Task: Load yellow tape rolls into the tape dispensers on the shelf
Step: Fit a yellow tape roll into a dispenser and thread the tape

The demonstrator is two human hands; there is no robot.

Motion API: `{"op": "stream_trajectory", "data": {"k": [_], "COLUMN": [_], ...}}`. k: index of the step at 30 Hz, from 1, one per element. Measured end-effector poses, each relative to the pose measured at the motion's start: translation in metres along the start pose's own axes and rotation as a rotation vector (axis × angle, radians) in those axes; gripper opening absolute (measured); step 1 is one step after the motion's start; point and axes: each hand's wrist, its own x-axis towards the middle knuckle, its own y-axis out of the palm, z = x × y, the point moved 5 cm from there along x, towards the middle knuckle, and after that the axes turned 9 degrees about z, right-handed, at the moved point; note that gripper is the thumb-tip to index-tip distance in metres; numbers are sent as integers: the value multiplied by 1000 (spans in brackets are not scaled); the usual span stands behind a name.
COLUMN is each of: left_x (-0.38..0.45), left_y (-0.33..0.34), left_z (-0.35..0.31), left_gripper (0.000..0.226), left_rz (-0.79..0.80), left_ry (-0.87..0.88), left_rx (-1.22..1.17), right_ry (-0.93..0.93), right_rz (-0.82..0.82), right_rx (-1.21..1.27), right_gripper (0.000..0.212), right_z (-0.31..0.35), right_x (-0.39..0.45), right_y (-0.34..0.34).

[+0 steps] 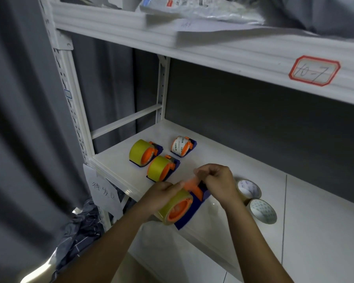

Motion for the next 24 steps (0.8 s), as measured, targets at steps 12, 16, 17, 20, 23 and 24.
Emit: {"op": "stream_trajectory", "data": {"k": [12,16,17,20,23,24], "left_x": [5,7,7,4,3,3], "left_y": [-11,-14,-17,-24,-27,-28], "left_z": [10,13,13,14,15,17], "left_gripper": [56,41,39,38,45,49], "left_rz": [-12,-17,-27,-90,-189,-217], "left_ry": [73,107,108,112,154,162], "left_rx": [187,255,256,348,397,381], "right_ry": [245,259,271,217,153,134], "right_rz": [-190,-268,-295,-287,-282,-293], "right_rx": [319,347,364,304,299,311], "right_gripper": [21,16,12,17,18,19], "right_z": [-68,-81,-85,-89,-83,-82], "right_x": [-8,-11,-13,-16,-19,-19], "right_y": [-18,-18,-19,-23,-21,-20]}}
